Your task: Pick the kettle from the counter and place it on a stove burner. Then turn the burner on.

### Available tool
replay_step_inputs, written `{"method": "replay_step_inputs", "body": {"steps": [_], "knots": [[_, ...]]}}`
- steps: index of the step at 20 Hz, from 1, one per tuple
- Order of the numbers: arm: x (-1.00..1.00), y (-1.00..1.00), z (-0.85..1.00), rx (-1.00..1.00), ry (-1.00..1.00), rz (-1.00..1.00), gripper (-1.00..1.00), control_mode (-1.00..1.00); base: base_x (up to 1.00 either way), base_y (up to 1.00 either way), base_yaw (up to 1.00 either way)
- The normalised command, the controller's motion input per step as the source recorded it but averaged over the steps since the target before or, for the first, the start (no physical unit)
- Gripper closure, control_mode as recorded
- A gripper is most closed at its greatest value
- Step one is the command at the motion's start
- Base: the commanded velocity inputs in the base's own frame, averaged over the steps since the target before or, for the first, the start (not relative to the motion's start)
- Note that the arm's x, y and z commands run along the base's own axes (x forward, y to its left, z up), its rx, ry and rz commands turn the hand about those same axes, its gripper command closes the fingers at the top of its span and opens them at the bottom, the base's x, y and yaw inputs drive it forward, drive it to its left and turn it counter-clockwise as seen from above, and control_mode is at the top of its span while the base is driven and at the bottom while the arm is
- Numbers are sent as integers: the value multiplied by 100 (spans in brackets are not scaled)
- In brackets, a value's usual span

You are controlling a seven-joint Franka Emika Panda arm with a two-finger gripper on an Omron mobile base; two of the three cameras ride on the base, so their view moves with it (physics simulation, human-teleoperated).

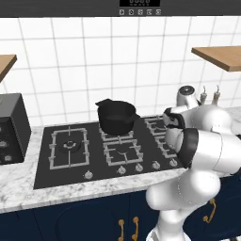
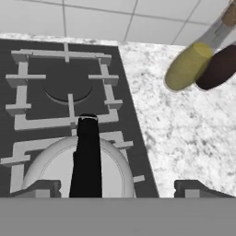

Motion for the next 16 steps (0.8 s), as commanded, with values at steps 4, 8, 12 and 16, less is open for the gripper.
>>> {"method": "replay_step_inputs", "body": {"steps": [4,8,12,16], "knots": [[-19,13,43,1,-8,1,-100,-100,0,0,0],[-49,57,41,1,-4,1,-100,-100,0,0,0],[-94,58,16,0,0,8,-100,-100,0,0,0],[-100,10,30,1,-1,8,-100,-100,0,0,0]]}}
